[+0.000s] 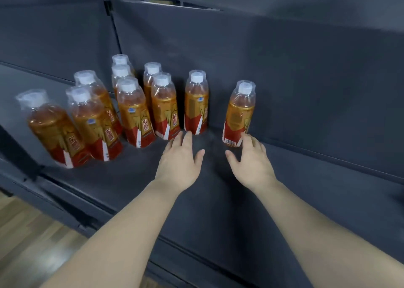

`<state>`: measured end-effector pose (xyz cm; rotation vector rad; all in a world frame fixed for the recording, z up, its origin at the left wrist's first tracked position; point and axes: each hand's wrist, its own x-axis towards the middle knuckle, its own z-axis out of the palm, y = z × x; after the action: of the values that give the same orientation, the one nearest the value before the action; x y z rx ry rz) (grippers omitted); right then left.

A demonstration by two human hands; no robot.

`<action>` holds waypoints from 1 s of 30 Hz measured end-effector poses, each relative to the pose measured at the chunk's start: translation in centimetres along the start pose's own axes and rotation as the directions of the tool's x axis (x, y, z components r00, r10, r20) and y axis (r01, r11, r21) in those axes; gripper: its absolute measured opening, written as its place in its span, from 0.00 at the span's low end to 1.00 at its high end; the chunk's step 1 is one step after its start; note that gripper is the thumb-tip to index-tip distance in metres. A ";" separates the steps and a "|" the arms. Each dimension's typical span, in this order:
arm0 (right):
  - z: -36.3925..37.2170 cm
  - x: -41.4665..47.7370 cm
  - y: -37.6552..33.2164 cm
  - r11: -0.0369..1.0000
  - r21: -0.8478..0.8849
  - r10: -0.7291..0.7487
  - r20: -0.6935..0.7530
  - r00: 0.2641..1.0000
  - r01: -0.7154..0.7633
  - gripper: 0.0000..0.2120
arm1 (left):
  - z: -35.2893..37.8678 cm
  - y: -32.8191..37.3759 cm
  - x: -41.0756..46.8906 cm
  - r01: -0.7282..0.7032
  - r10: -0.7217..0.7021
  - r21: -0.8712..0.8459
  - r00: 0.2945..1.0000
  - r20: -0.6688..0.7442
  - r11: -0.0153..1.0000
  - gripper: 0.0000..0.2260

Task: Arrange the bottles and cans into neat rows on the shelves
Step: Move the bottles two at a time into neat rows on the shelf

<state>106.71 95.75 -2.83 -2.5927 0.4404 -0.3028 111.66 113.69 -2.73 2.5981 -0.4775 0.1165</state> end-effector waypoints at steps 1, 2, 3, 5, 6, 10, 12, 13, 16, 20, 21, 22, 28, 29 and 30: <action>-0.1 0.6 0.3 0.999 0.038 0.032 -0.022 0.999 -0.031 0.31 | 0.1 0.3 0.7 0.007 -0.006 -0.006 1.000 0.006 1.000 0.30; -0.1 1.1 0.6 0.995 0.076 0.061 -0.040 0.997 -0.058 0.32 | 0.2 0.6 1.4 0.014 -0.014 -0.017 1.000 0.015 1.000 0.30; -0.1 1.6 0.8 0.991 0.108 0.084 -0.055 0.995 -0.078 0.34 | 0.3 0.8 2.1 0.027 -0.026 -0.034 0.999 0.024 0.999 0.30; -0.3 2.7 1.0 0.983 0.150 0.120 -0.069 0.990 -0.108 0.38 | 0.3 1.2 3.5 0.068 -0.066 -0.096 0.997 0.026 0.993 0.31; -0.4 3.2 1.1 0.978 0.168 0.134 -0.070 0.988 -0.121 0.40 | 0.4 1.3 4.1 0.090 -0.088 -0.136 0.996 0.020 0.987 0.32; -0.5 4.9 1.5 0.958 0.243 0.172 -0.073 0.982 -0.150 0.44 | 0.9 1.8 5.9 0.156 -0.162 -0.276 0.987 0.001 0.948 0.34; -0.4 5.5 1.5 0.948 0.275 0.187 -0.077 0.979 -0.160 0.46 | 1.0 1.9 6.7 0.167 -0.181 -0.310 0.983 -0.019 0.936 0.36; -0.3 5.8 1.5 0.943 0.293 0.192 -0.081 0.978 -0.161 0.46 | 1.0 1.9 7.2 0.164 -0.183 -0.322 0.983 -0.028 0.932 0.37; 0.2 6.6 1.0 0.920 0.357 0.209 -0.096 0.973 -0.163 0.46 | 1.2 1.9 8.9 0.165 -0.201 -0.381 0.978 -0.056 0.910 0.39; 1.0 7.4 0.1 0.875 0.456 0.248 -0.131 0.960 -0.164 0.43 | 1.9 1.9 11.0 0.176 -0.235 -0.491 0.970 -0.062 0.853 0.42; 1.3 7.6 -0.1 0.868 0.468 0.259 -0.139 0.956 -0.167 0.43 | 2.1 1.8 11.5 0.190 -0.251 -0.515 0.967 -0.052 0.836 0.42; 1.4 7.7 -0.3 0.863 0.475 0.270 -0.150 0.951 -0.170 0.42 | 2.2 1.7 12.1 0.202 -0.266 -0.541 0.963 -0.041 0.816 0.43; 1.9 8.4 -0.8 0.857 0.470 0.325 -0.175 0.930 -0.211 0.40 | 2.9 0.9 13.9 0.226 -0.280 -0.584 0.960 -0.002 0.780 0.42; 1.9 8.4 -0.8 0.858 0.468 0.328 -0.177 0.928 -0.214 0.39 | 3.0 1.0 14.0 0.221 -0.279 -0.578 0.960 -0.011 0.786 0.40; 1.9 8.4 -0.8 0.857 0.468 0.332 -0.179 0.926 -0.216 0.38 | 3.0 1.0 14.0 0.219 -0.281 -0.567 0.960 -0.022 0.794 0.39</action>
<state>115.20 94.25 -2.96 -2.0191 0.7351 -0.5672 124.33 107.03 -2.55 2.0313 -0.0937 0.0154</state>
